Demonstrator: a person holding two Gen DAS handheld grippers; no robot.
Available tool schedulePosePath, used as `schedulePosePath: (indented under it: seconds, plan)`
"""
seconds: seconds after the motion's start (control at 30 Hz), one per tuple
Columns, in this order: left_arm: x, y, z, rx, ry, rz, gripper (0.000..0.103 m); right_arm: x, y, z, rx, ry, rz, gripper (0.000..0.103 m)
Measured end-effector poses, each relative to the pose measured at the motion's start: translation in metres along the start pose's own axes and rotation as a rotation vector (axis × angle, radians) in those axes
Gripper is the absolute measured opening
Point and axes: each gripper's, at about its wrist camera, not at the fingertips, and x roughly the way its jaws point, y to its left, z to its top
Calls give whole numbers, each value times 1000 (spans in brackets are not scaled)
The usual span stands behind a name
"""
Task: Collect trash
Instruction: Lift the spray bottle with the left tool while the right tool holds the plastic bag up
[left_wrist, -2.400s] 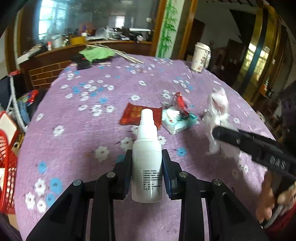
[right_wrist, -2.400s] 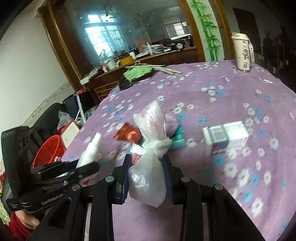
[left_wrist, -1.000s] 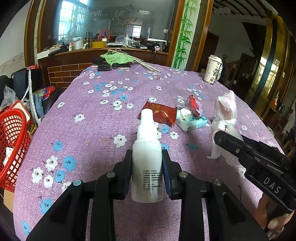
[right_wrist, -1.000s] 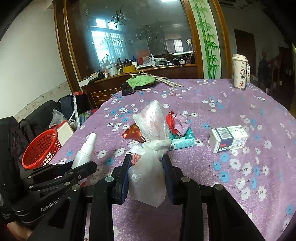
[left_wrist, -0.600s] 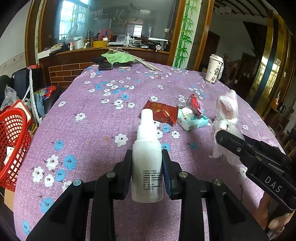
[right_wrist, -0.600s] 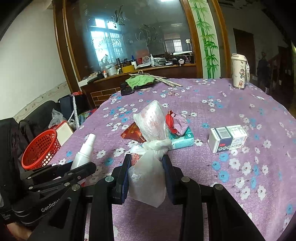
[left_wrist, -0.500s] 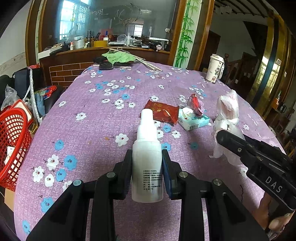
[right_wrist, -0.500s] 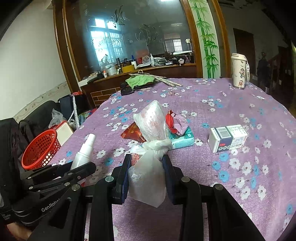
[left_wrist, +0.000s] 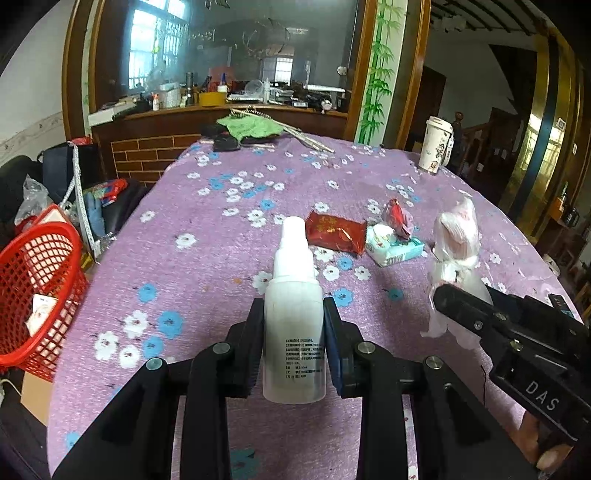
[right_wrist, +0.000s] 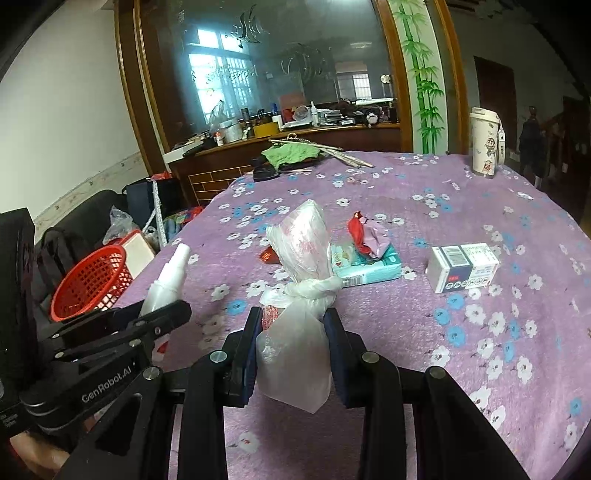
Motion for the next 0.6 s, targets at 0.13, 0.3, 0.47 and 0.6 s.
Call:
schedulePosePath:
  seconds: [0.13,0.3,0.47,0.6]
  plan:
    - [-6,5,0,-1,-9,13,29,-4,3,1,7,12,18,35]
    - [-11,13,-1,-12,-14,20,29,-5,11,2,-5,17,24,35]
    - [-16,22,-1,-23,-26,28,29,-3,18,3,-18,21,31,36]
    - [-20,29,0,-36,-34,37,29,-1,21,4,-20,30,36,36]
